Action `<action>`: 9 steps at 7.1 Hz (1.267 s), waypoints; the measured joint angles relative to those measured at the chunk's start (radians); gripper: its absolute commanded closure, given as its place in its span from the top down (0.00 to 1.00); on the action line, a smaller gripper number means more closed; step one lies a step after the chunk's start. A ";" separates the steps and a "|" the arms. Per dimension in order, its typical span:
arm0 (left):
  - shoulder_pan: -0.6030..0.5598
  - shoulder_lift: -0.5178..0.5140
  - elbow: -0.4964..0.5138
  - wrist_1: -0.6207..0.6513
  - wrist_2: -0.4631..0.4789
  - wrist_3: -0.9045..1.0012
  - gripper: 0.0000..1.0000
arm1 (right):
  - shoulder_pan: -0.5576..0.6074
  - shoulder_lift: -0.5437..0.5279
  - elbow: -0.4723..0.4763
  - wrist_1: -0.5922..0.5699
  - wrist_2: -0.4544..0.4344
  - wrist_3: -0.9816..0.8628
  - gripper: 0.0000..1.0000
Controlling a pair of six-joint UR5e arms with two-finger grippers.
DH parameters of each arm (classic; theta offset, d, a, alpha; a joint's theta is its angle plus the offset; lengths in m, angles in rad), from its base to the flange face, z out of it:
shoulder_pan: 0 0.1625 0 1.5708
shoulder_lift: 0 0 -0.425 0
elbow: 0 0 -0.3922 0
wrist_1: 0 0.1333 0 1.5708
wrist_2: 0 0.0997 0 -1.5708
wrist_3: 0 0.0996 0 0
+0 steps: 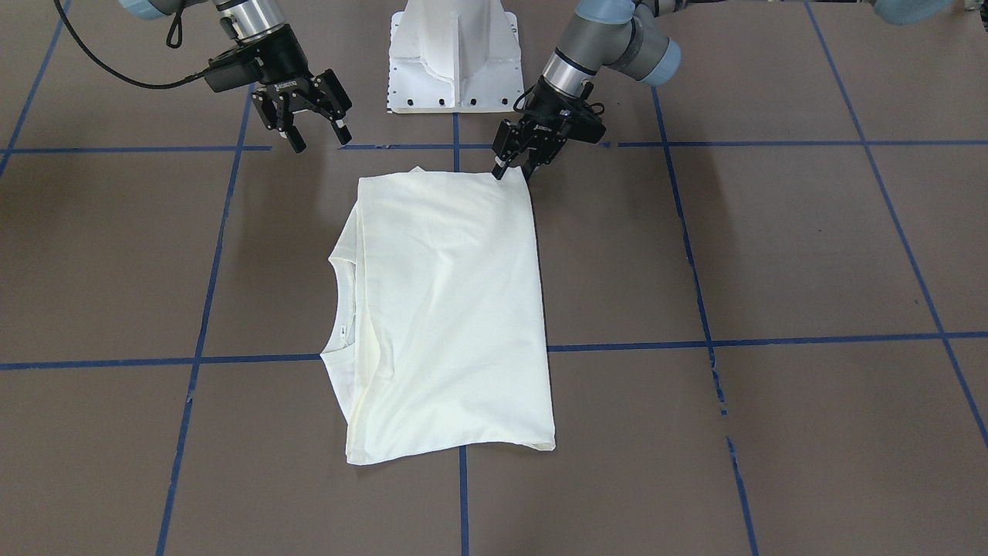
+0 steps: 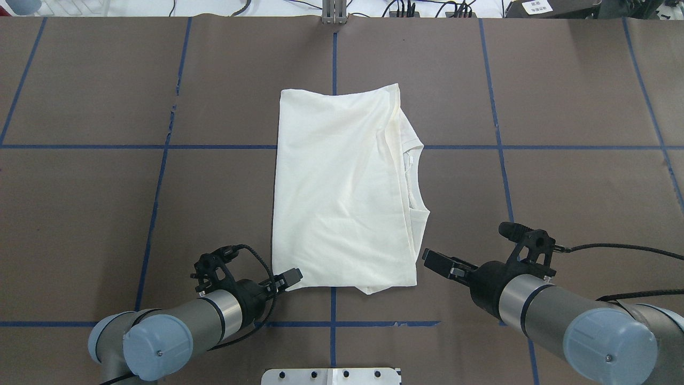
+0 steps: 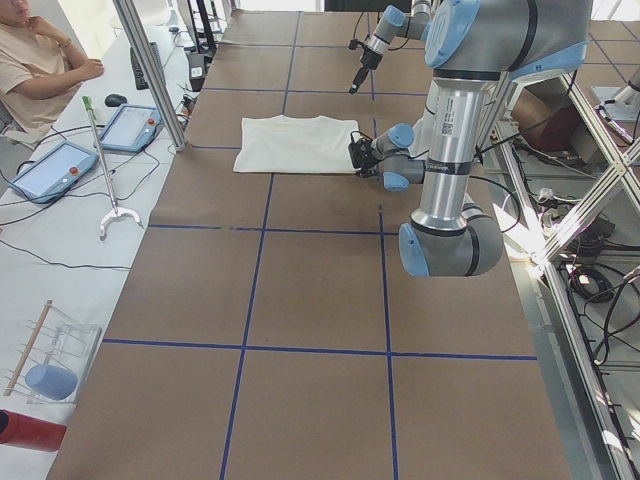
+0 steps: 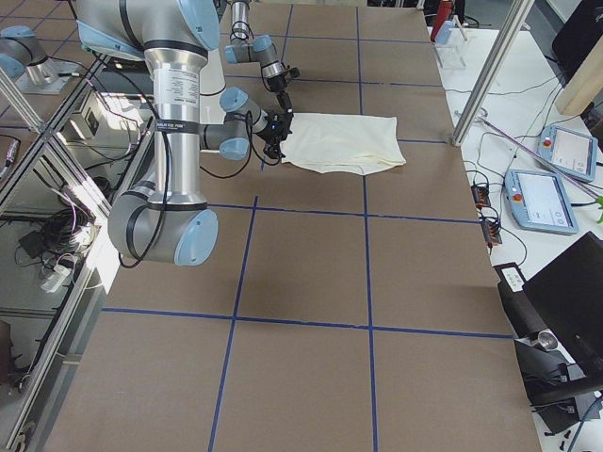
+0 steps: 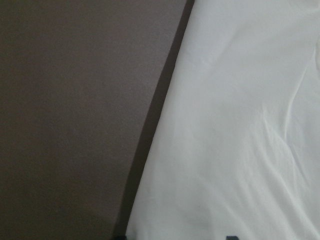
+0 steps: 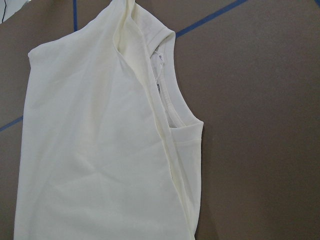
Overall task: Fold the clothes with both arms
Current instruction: 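Lower both grippers and grasp the near edge of the folded shirt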
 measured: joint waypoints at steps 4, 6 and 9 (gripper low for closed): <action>-0.006 0.007 -0.010 -0.001 -0.003 0.012 0.00 | -0.001 0.004 -0.003 -0.002 -0.004 0.008 0.96; -0.007 0.006 -0.019 -0.001 -0.002 0.016 0.00 | -0.004 0.069 -0.023 -0.090 -0.023 0.113 0.92; -0.006 0.005 -0.036 -0.001 -0.002 0.016 0.00 | 0.010 0.276 -0.116 -0.388 -0.040 0.249 0.99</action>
